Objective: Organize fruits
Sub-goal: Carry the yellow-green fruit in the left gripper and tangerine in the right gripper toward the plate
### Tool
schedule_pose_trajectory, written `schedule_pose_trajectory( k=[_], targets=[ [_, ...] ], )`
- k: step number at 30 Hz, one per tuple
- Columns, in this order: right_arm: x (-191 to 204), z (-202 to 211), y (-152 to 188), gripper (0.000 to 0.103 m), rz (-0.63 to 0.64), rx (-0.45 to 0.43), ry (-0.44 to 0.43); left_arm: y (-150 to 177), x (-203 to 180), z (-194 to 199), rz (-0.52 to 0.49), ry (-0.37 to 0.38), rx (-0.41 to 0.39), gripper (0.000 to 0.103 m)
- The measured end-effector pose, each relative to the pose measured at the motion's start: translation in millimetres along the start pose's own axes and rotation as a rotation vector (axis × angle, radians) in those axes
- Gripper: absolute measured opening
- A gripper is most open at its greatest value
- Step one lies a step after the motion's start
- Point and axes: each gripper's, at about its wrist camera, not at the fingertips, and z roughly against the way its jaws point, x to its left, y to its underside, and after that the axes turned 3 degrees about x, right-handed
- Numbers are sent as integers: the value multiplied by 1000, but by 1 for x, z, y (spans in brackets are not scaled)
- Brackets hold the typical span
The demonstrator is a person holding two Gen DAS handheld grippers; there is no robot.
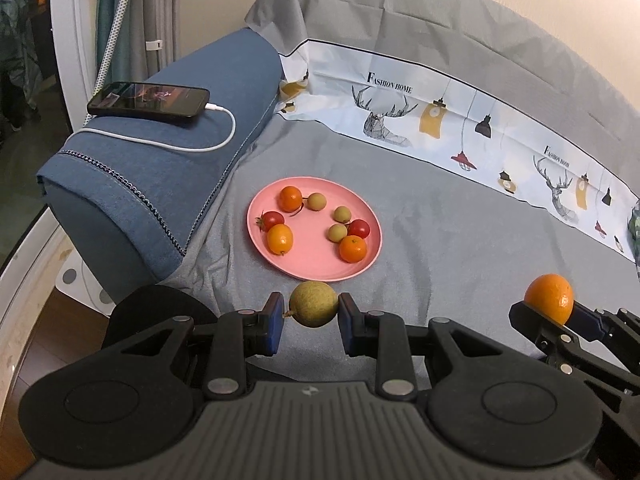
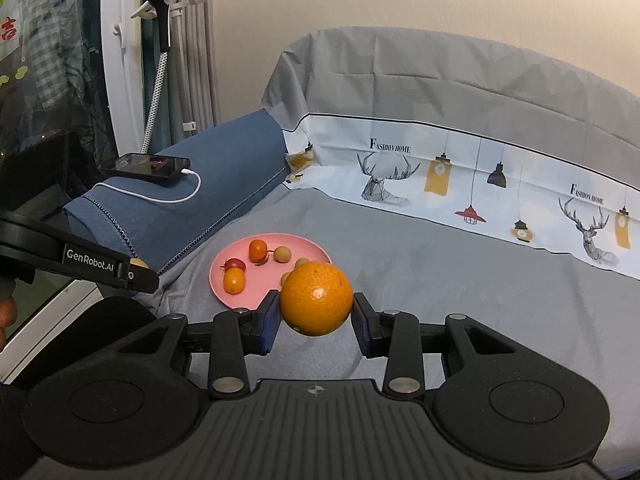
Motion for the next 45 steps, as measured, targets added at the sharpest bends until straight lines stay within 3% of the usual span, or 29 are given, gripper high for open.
schedule_pose_trajectory(
  k=[45],
  targets=[
    [-2, -18, -1, 39, -10, 61, -8, -4, 5, -19, 4, 6, 37, 32]
  ],
)
